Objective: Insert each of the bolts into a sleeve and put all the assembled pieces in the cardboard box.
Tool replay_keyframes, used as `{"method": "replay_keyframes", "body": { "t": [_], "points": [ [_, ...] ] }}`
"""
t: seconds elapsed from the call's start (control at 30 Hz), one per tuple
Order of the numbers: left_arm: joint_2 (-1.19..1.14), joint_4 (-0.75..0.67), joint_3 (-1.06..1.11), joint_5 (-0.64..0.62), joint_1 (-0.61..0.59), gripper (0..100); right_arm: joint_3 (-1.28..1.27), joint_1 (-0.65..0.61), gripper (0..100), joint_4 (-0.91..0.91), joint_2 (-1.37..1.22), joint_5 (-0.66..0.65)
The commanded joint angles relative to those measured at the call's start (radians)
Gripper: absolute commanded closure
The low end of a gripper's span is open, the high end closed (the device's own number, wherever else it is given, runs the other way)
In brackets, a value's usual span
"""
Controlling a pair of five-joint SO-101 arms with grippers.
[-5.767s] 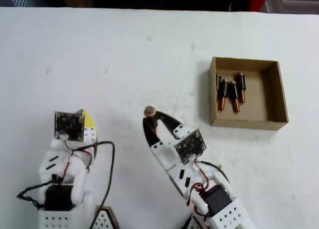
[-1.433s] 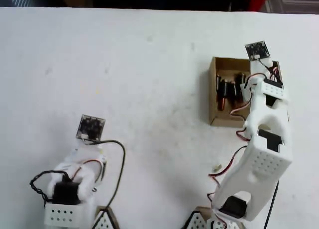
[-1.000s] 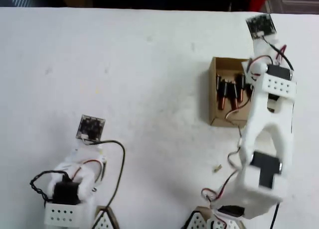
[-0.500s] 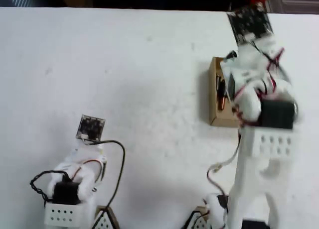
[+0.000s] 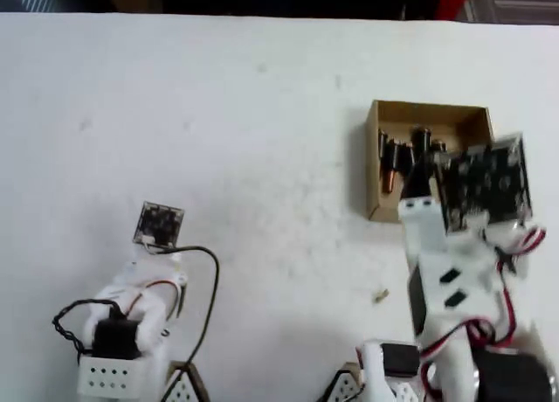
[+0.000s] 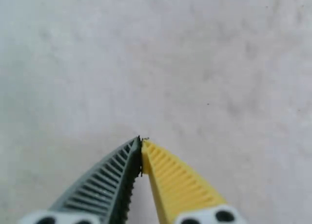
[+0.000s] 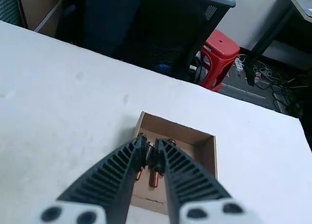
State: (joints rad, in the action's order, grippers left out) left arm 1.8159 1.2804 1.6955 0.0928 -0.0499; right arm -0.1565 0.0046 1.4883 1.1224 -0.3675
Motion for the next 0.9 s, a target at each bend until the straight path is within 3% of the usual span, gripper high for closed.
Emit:
{"method": "replay_keyframes", "body": {
  "t": [0.0, 0.4, 0.57, 0.7, 0.87],
  "points": [
    [0.008, 0.006, -0.003, 0.002, -0.001, 98, -0.104, -0.007, 98.1, 0.004, 0.137, 0.008],
    [0.008, 0.006, -0.003, 0.002, -0.001, 98, -0.609, -0.007, 98.1, -0.199, 0.671, 0.006],
    [0.008, 0.006, -0.003, 0.002, -0.001, 98, -0.707, -0.013, 98.1, -0.203, 0.673, 0.009],
    [0.008, 0.006, -0.003, 0.002, -0.001, 98, -0.753, -0.120, 98.1, -0.200, 0.673, 0.011],
    [0.008, 0.006, -0.003, 0.002, -0.001, 98, -0.758, -0.153, 98.1, -0.205, 0.680, 0.144]
  ]
}}
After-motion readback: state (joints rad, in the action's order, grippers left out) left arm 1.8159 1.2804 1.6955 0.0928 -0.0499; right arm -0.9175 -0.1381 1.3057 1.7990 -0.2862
